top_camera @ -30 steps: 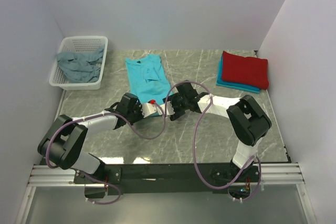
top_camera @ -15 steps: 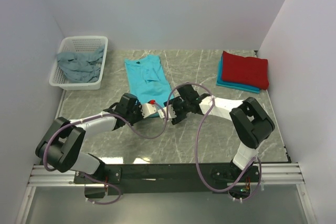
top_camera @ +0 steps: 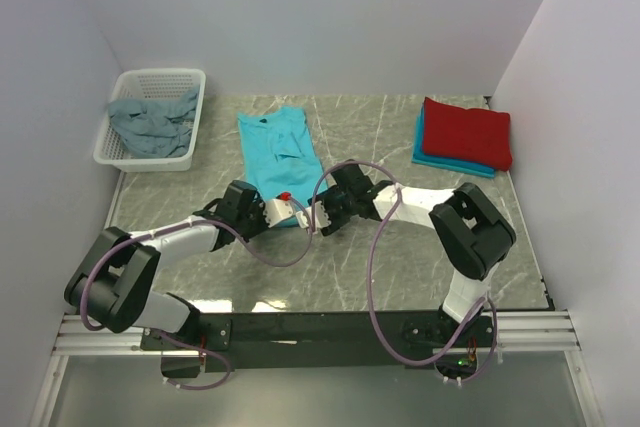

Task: Fold and stack the t-shirts
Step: Fold the tshirt

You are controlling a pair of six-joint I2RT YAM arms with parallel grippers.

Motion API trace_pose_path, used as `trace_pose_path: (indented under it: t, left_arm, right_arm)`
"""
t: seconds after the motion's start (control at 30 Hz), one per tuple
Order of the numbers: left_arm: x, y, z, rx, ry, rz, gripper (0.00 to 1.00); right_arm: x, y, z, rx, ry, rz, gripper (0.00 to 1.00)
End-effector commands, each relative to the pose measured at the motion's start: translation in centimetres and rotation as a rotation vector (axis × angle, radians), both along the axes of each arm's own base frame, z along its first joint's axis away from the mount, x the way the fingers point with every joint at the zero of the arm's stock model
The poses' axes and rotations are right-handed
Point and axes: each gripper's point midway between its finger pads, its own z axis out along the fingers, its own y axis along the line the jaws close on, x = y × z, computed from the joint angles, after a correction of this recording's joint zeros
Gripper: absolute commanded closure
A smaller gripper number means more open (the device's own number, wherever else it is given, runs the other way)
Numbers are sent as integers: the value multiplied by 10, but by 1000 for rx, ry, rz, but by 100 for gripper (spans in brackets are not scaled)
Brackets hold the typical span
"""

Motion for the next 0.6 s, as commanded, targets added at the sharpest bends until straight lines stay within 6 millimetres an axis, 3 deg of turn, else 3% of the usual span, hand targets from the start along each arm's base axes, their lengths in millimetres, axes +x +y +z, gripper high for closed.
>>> trace_pose_path:
  t: [0.0,0.17,0.33,0.4,0.57]
  left_arm:
    - [-4,-25,16,-100,-16,-76,94]
    - [-6,-28,20,-121,-16,-87,95]
    - [-9,-31,24,-143,-20,-99,96]
    - [-10,-32,27,-154,-24,-103,96]
    - [-12,-34,28,-165,-14,-115,98]
  right_arm:
    - [20,-12,-15,-106,-67,-82,43]
    - [22,-14,-18,-127,-75,-88,57]
    - [15,-12,-17,-119,-72,-62,90]
    - [12,-14,-18,-119,-66,-53,94]
    - [5,-14,-15,-114,-52,-38,94]
